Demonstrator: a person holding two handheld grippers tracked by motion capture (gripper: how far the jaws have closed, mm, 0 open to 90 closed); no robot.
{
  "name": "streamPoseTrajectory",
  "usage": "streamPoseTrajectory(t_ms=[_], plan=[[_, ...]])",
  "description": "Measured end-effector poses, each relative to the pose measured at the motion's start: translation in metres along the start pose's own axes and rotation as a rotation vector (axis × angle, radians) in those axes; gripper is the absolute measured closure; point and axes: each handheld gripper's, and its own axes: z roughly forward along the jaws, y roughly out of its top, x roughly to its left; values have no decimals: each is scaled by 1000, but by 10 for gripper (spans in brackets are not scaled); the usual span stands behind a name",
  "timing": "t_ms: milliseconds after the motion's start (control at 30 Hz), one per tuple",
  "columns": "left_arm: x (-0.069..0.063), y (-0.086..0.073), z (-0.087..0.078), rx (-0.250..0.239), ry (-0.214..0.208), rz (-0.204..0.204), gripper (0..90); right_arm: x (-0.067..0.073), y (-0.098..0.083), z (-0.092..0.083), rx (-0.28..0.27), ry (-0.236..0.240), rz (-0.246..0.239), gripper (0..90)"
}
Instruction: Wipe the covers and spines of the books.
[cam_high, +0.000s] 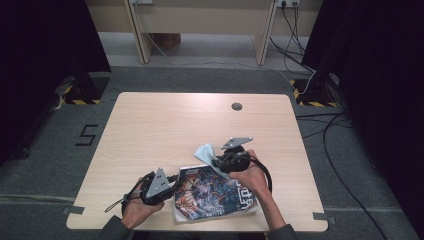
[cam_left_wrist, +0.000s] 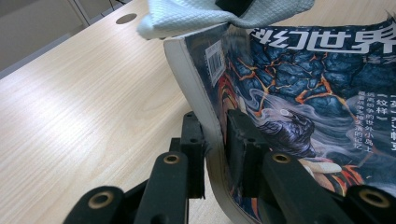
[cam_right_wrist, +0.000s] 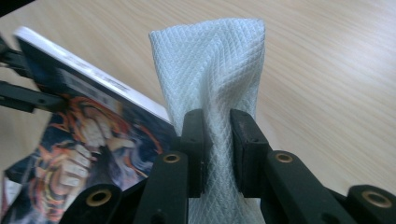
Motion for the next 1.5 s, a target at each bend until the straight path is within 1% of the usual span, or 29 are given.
streamPoseTrajectory(t_ms=[67, 133, 167, 200, 233, 267, 300, 333, 433, 467, 500, 533, 567, 600, 700, 767, 800, 833, 900, 933, 1000, 1033, 1100, 1167, 1233, 1333, 1500], plan=[[-1, 1, 0, -1, 2, 8, 771, -3, -3, -1, 0, -3, 21, 774], [1, 0, 0, 0, 3, 6, 771, 0, -1, -1, 0, -18, -1, 776], [1, 0, 1, -2, 2, 2, 771, 3, 1, 0, 5, -34, -23, 775], [1, 0, 0, -2, 2, 2, 771, 8, 3, 0, 1, -33, -36, 776], [0, 0, 0, -1, 3, 4, 771, 14, 6, 1, -10, -13, -41, 776], [0, 0, 0, 0, 4, 7, 770, 18, 8, 2, -17, -7, -54, 775], [1, 0, 0, 0, 4, 7, 770, 27, 13, 3, -21, -4, -81, 775], [1, 0, 1, -1, 5, 3, 770, 34, 16, 3, -31, 3, -96, 775], [1, -1, 1, 1, 6, 1, 767, 53, 23, 7, -62, 6, -128, 777], [1, -1, 1, 1, 7, 3, 767, 58, 24, 8, -72, 14, -133, 777], [1, 0, 1, 2, 7, 4, 768, 62, 26, 9, -83, 23, -144, 777], [0, 0, 1, -1, 8, 6, 768, 65, 26, 8, -86, 27, -144, 776], [0, 0, 1, 0, 8, 11, 768, 70, 28, 8, -97, 42, -151, 775], [-1, 0, 1, 0, 9, 16, 769, 72, 29, 8, -103, 52, -151, 774], [-1, 1, 2, -1, 10, 12, 769, 79, 31, 9, -130, 83, -147, 771], [-1, 1, 2, -2, 9, 18, 768, 80, 31, 9, -122, 76, -158, 770], [-2, 1, 2, -4, 9, 20, 768, 79, 31, 8, -118, 79, -152, 770], [-2, 2, 2, -4, 10, 23, 769, 76, 31, 8, -121, 83, -157, 770], [-2, 2, 1, -7, 9, 25, 769, 70, 29, 6, -107, 76, -142, 770], [-2, 2, 1, -8, 6, 27, 769, 65, 28, 5, -98, 80, -125, 770], [-2, 2, 0, -6, 6, 30, 767, 54, 25, 5, -102, 109, -81, 770], [-2, 2, 1, -6, 7, 31, 767, 48, 23, 4, -94, 111, -62, 770], [-2, 2, 1, -5, 6, 32, 767, 38, 20, 3, -73, 94, -55, 770], [-2, 2, 0, -5, 5, 35, 766, 29, 17, 3, -59, 95, -38, 770], [-2, 2, 0, -5, 6, 37, 766, 21, 14, 2, -45, 85, -25, 770], [-2, 2, -1, -12, 7, 40, 765, 6, 9, 1, -22, 81, 11, 769], [-2, 3, -2, -11, 7, 49, 764, -15, -2, -2, 6, 44, 59, 771]])
